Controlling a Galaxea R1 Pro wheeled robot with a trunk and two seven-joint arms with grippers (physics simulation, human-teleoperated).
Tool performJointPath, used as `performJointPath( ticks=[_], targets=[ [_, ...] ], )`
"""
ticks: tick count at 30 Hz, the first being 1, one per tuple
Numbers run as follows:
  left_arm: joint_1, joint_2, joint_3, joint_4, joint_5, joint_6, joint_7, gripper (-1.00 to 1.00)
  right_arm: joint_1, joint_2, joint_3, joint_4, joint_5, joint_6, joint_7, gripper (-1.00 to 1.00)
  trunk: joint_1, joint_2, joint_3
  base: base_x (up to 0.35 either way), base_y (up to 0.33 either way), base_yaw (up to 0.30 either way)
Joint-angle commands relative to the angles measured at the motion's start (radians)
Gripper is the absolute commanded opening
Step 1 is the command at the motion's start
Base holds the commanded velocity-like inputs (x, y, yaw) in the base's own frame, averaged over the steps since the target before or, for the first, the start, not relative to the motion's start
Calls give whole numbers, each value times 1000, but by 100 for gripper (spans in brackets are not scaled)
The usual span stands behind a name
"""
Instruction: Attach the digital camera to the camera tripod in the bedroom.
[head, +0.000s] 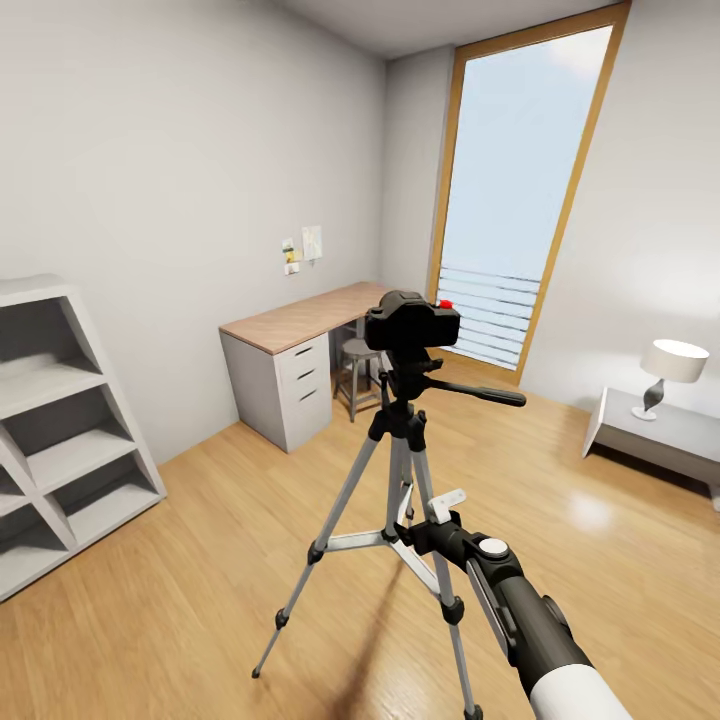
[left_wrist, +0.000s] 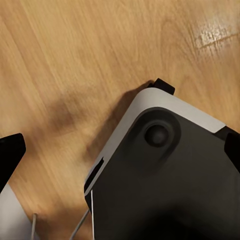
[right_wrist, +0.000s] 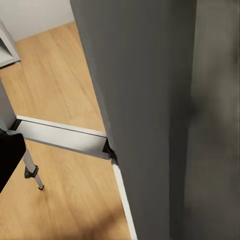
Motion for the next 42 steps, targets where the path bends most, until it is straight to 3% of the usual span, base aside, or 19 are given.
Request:
performJointPath(
  ticks=[1, 16, 26, 42],
  targets=[
    [0, 0, -9, -2, 8, -2, 6, 100, -1, -1, -2, -2, 12, 3, 2, 100, 0, -1, -1, 0, 0, 0],
    [0, -1, -10, -2, 7, -2, 6, 100, -1, -30, -3, -2, 21, -7, -7, 100, 0, -1, -1, 0, 0, 0],
    [0, -3, -10, -2, 7, -2, 6, 100, -1, -32, -3, -2, 22, -7, -8, 100, 0, -1, -1, -6, -6, 0],
    [0, -11, -11, -2, 7, -2, 6, 100, -1, -32, -1, -2, 20, -7, -7, 100, 0, -1, -1, -164, -203, 0]
  ],
)
